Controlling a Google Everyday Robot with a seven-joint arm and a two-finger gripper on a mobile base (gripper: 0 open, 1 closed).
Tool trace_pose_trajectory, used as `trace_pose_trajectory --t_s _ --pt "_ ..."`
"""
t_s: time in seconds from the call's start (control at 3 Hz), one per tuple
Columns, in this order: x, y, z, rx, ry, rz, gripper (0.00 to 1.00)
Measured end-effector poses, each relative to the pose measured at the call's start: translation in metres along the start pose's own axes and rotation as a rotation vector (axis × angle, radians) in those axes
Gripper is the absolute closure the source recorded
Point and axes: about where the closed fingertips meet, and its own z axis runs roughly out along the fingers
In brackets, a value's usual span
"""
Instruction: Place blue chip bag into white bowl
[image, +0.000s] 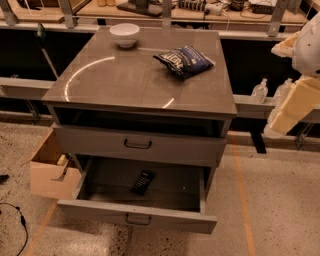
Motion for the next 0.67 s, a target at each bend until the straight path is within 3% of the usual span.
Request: trace_pose_trajectory --t_s 0.33,0.67 --pt "-0.014 -0.036 0.011 0.021 -0.143 0.019 0.00" --pt "-0.039 -0.079 0.040 0.059 -0.326 0.119 0.00"
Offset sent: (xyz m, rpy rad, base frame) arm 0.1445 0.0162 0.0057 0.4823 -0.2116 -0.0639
